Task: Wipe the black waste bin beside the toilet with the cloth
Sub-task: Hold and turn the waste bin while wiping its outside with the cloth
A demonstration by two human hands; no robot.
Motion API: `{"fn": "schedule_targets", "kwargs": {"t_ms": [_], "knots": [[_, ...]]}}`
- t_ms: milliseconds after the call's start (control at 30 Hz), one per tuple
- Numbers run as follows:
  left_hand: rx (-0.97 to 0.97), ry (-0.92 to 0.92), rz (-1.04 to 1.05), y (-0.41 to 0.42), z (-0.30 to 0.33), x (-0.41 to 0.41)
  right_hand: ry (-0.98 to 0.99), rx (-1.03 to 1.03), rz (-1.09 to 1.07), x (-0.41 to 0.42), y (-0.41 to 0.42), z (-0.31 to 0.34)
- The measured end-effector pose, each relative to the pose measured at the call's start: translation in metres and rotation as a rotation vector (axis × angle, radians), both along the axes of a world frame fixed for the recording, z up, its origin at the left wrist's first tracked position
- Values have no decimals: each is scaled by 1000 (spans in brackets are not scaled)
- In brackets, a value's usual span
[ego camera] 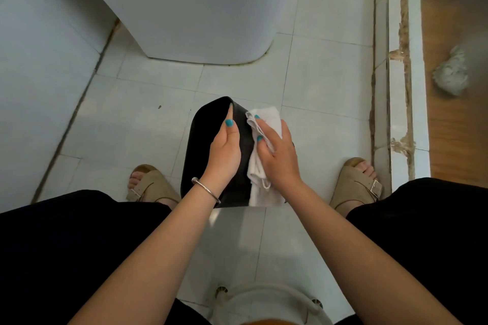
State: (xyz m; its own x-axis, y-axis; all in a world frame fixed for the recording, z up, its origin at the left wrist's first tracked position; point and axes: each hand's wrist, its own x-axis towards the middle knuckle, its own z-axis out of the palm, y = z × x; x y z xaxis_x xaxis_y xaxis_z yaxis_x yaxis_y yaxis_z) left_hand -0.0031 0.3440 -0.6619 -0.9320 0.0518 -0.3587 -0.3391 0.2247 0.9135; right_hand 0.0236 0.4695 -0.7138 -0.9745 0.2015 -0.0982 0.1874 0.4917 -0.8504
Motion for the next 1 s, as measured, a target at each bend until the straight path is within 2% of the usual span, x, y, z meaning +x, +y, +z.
{"fn": "schedule_targets", "kwargs": {"t_ms": [267,633,767,1000], "knots": [[19,20,-10,-1,-2,-3,-241,17,-157,11,37,-45],[39,12,2,6,3,0,-410,7,-275,9,45,-40],[41,15,29,4,3,2,-351,23,-272,14,23,-20],[73,12,35,2,0,1,-123,-14,-128,35,-28,27]]}}
